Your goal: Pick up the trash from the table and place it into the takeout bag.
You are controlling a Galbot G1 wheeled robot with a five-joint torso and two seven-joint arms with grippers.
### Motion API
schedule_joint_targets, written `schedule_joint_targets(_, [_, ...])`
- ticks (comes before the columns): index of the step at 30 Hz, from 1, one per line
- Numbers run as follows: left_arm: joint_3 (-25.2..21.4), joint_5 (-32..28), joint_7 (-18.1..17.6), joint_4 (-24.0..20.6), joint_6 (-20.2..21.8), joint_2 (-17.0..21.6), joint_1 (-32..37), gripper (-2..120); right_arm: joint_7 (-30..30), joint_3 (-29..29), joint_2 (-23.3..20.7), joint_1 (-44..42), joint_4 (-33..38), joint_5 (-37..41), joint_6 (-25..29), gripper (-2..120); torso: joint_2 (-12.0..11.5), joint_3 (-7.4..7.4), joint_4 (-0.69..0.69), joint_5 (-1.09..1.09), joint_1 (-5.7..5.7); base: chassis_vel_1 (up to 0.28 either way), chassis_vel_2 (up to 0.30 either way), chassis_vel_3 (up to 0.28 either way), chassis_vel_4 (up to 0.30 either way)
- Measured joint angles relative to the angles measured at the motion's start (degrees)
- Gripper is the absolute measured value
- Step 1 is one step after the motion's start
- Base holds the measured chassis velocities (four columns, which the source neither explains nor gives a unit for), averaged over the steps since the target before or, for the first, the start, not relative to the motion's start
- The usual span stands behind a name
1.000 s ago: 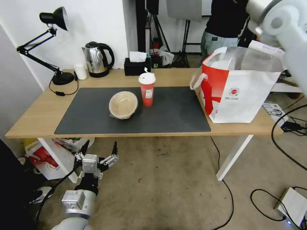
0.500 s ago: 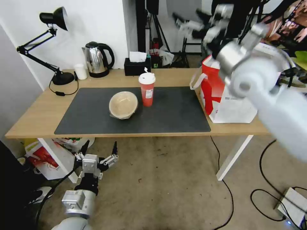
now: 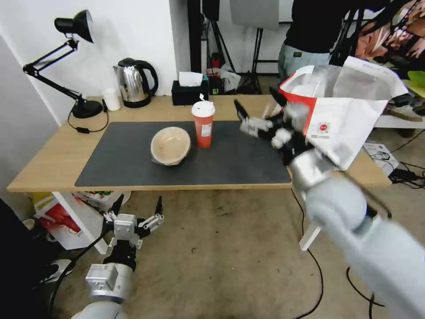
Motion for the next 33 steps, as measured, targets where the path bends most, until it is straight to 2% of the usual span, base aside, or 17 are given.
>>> schedule_joint_targets(2, [0.0, 0.0, 0.0, 0.0, 0.0, 0.0, 0.0, 100, -1.5, 0.6, 5.9, -5.8, 0.2, -6.2, 3.2, 100, 0.0, -0.01, 0.01, -0.01, -0.01, 0.000, 0.000, 0.000, 0.000])
schedule_joint_targets(3, [0.0, 0.0, 0.0, 0.0, 0.0, 0.0, 0.0, 100, -1.5, 0.6, 5.9, -5.8, 0.2, -6.2, 3.2, 100, 0.0, -0.01, 0.01, -0.01, -0.01, 0.000, 0.000, 0.000, 0.000])
schedule_joint_targets(5, [0.0, 0.0, 0.0, 0.0, 0.0, 0.0, 0.0, 100, -3.0, 0.8, 12.1, -10.7, 0.2, -10.5, 5.9, 100, 0.0, -0.01, 0.01, -0.03, -0.01, 0.000, 0.000, 0.000, 0.000])
schedule_joint_targets(7, [0.0, 0.0, 0.0, 0.0, 0.0, 0.0, 0.0, 100, -4.4, 0.8, 16.5, -13.3, 0.2, -12.7, 7.5, 100, 0.0, 0.00, 0.02, -0.03, -0.01, 0.000, 0.000, 0.000, 0.000])
schedule_joint_targets(11, [0.0, 0.0, 0.0, 0.0, 0.0, 0.0, 0.0, 100, -5.9, 0.6, 19.7, -15.0, 0.4, -13.8, 8.1, 100, 0.0, 0.00, 0.03, -0.02, -0.01, 0.000, 0.000, 0.000, 0.000])
schedule_joint_targets(13, [0.0, 0.0, 0.0, 0.0, 0.0, 0.0, 0.0, 100, -6.4, 0.6, 20.0, -15.5, 0.5, -13.9, 8.5, 100, 0.0, 0.00, 0.03, -0.02, 0.00, 0.000, 0.000, 0.000, 0.000])
schedule_joint_targets(23, [0.0, 0.0, 0.0, 0.0, 0.0, 0.0, 0.0, 100, -12.8, 1.0, 22.3, -19.8, -1.0, -15.2, 17.7, 100, 0.0, 0.00, 0.02, -0.01, 0.00, 0.000, 0.000, 0.000, 0.000])
schedule_joint_targets(27, [0.0, 0.0, 0.0, 0.0, 0.0, 0.0, 0.0, 100, -14.8, 1.2, 24.3, -21.6, -4.0, -17.4, 22.4, 100, 0.0, 0.00, 0.02, -0.01, 0.00, 0.000, 0.000, 0.000, 0.000])
schedule_joint_targets(33, [0.0, 0.0, 0.0, 0.0, 0.0, 0.0, 0.0, 100, -15.2, 1.3, 25.6, -23.0, -8.1, -19.2, 26.2, 100, 0.0, 0.01, 0.02, -0.01, 0.00, 0.000, 0.000, 0.000, 0.000])
